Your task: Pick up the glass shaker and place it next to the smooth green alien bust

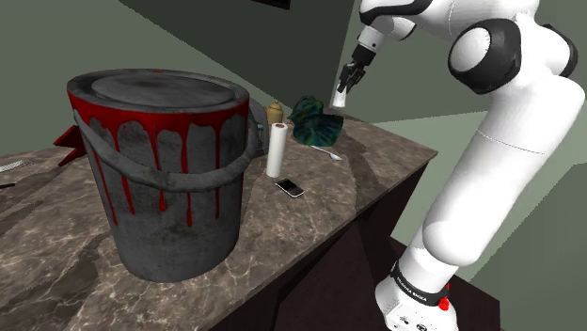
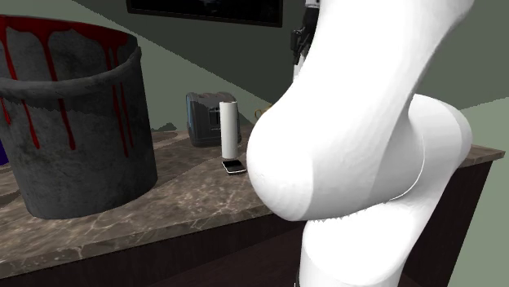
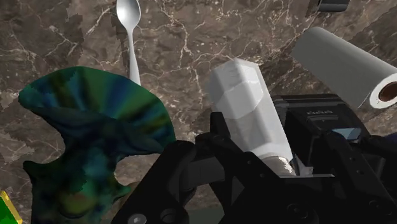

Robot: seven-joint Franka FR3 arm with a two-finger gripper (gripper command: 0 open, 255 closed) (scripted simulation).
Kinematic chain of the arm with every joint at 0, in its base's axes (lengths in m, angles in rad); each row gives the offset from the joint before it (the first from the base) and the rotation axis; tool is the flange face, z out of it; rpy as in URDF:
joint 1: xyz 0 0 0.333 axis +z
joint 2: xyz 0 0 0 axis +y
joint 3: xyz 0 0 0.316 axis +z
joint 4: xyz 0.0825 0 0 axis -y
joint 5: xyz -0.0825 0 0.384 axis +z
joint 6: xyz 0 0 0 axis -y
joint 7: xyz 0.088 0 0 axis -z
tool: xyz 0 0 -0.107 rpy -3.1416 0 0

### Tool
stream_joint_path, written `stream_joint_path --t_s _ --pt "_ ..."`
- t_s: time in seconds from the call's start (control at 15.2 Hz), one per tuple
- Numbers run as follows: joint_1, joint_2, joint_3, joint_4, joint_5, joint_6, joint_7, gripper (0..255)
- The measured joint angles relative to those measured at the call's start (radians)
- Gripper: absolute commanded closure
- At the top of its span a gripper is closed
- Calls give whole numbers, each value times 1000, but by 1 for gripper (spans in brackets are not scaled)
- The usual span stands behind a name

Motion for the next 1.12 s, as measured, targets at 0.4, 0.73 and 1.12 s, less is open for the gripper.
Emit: stream_joint_path --t_s 0.4,0.73,1.12 --pt "-92 224 -41 224 151 -76 -111 255" --pt "-87 226 -38 160 155 -14 -130 255" --pt "-73 213 -36 64 153 70 -149 255"
